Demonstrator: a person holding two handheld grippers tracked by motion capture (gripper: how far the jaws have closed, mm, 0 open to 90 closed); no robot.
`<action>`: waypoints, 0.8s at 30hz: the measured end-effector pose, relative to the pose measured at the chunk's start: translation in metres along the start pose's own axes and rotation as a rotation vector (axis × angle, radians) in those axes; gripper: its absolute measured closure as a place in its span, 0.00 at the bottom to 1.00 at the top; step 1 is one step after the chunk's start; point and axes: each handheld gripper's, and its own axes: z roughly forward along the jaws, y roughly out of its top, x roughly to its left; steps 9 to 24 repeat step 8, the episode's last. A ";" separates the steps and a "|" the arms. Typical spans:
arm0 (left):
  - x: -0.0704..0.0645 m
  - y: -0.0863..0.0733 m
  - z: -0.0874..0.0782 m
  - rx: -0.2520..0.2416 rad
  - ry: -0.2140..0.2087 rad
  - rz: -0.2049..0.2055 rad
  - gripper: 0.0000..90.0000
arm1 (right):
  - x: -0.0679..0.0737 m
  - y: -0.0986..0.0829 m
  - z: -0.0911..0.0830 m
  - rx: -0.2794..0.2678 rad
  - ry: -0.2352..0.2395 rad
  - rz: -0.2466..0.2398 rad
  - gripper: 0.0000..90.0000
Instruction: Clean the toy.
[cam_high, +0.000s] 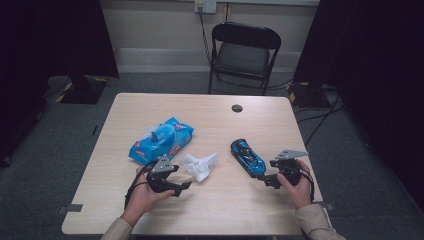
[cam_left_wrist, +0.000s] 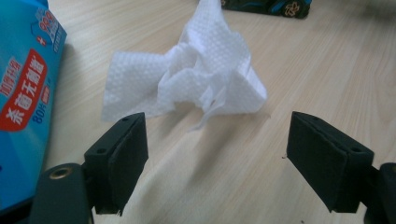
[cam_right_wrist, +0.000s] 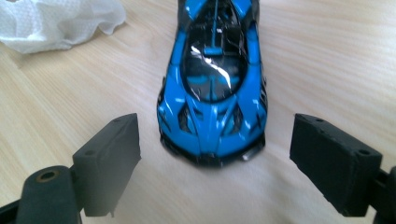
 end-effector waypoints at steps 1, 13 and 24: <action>0.000 -0.002 0.001 0.006 -0.001 0.003 0.22 | 0.000 -0.004 -0.001 0.005 -0.001 -0.006 0.17; 0.000 -0.009 0.001 0.031 0.008 0.020 0.20 | -0.004 -0.024 -0.005 0.035 -0.030 -0.030 0.17; 0.000 -0.009 0.001 0.031 0.008 0.020 0.20 | -0.004 -0.024 -0.005 0.035 -0.030 -0.030 0.17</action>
